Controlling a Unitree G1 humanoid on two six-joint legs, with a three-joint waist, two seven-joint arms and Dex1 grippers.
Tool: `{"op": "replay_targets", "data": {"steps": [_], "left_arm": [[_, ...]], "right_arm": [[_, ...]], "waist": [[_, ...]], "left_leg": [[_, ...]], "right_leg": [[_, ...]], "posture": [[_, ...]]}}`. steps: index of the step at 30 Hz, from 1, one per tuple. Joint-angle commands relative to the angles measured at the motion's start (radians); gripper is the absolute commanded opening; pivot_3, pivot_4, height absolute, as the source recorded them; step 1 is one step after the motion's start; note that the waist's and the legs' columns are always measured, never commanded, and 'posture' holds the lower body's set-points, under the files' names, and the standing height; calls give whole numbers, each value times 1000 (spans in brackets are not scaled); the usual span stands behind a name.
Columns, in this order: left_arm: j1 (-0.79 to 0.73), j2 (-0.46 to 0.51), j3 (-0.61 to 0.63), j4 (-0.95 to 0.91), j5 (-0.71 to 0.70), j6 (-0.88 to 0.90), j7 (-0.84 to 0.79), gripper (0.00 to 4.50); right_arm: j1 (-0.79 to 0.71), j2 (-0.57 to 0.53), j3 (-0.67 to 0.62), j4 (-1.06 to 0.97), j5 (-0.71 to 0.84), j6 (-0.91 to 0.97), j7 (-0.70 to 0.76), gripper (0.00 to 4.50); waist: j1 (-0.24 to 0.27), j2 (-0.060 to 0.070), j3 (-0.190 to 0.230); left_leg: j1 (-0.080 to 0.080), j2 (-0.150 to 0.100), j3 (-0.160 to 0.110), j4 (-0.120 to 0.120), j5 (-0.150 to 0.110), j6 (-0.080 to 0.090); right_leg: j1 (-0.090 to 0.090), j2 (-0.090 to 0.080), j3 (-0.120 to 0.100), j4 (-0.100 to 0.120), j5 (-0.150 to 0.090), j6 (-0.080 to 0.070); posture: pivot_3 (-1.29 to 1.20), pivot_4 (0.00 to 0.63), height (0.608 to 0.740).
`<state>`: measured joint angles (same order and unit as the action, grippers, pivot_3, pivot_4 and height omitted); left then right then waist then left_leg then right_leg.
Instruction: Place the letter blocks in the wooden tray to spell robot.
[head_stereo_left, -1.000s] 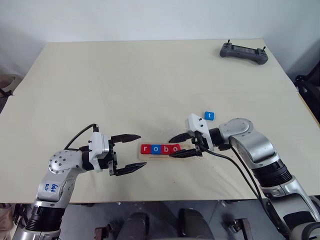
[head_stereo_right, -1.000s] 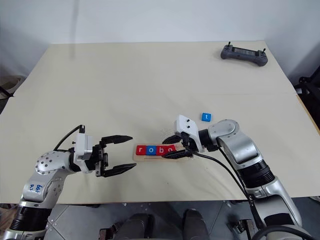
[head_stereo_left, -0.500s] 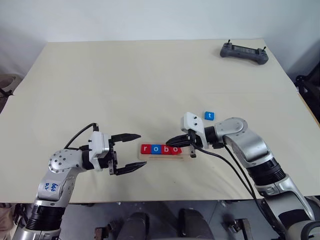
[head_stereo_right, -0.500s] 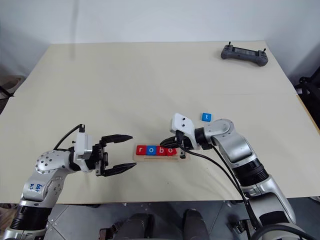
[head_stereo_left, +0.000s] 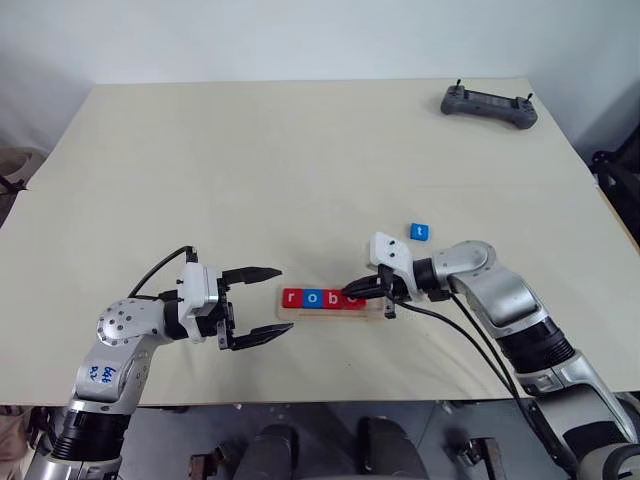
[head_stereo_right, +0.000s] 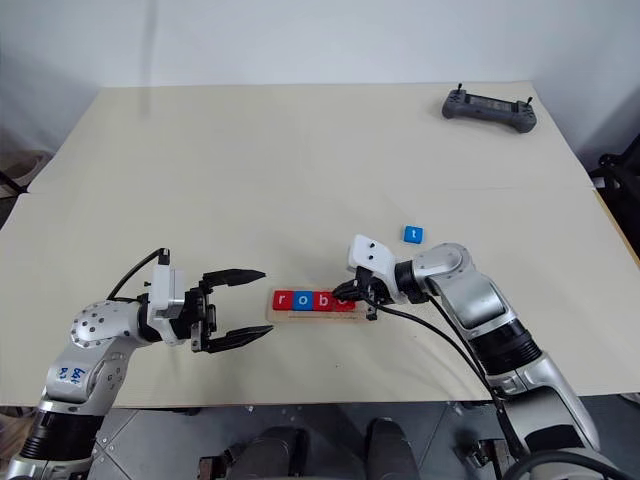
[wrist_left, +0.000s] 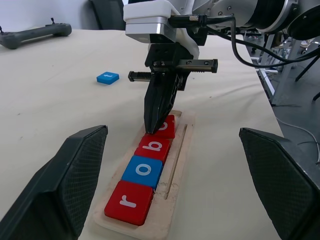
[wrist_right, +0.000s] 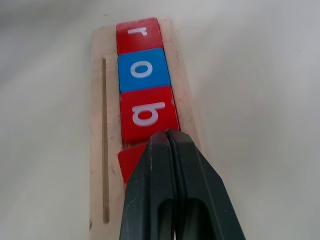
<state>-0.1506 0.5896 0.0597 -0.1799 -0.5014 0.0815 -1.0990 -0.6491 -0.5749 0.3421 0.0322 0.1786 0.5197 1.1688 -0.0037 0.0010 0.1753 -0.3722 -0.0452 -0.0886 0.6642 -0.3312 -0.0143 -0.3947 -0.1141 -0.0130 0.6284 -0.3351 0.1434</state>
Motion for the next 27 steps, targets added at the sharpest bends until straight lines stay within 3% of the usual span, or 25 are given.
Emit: {"op": "replay_targets", "data": {"steps": [1, 8, 14, 27], "left_arm": [[-10, -2, 8, -4, -4, -19, -5, 4500], [-10, 0, 11, -2, -4, -19, -9, 4500], [-12, 0, 9, 2, -5, -18, -13, 4500], [-28, -1, 6, 16, -3, -21, -20, 4500]], "right_arm": [[11, -16, -40, -27, 23, 7, 3, 28], [37, -28, -136, -109, 142, 53, 39, 28], [78, -108, -146, -73, 97, 32, 14, 28], [113, -108, -97, -79, 63, 16, 26, 28]], "waist": [[0, 0, 0], [1, 0, 0], [3, 0, 0], [2, 0, 0]], "left_leg": [[0, 0, 0, 0, 0, 0], [0, 0, 0, 0, 0, 0], [0, -1, 0, 0, 0, 0], [0, 0, 1, 0, 0, 0]], "right_leg": [[0, 0, 0, 0, 0, 0], [0, 0, 0, 0, 0, 0], [1, -1, 0, -1, 0, 0], [0, 0, 0, -1, 0, 0]], "posture": [[0, 150, 740], [0, 150, 740], [0, 150, 740], [0, 150, 740]]}}
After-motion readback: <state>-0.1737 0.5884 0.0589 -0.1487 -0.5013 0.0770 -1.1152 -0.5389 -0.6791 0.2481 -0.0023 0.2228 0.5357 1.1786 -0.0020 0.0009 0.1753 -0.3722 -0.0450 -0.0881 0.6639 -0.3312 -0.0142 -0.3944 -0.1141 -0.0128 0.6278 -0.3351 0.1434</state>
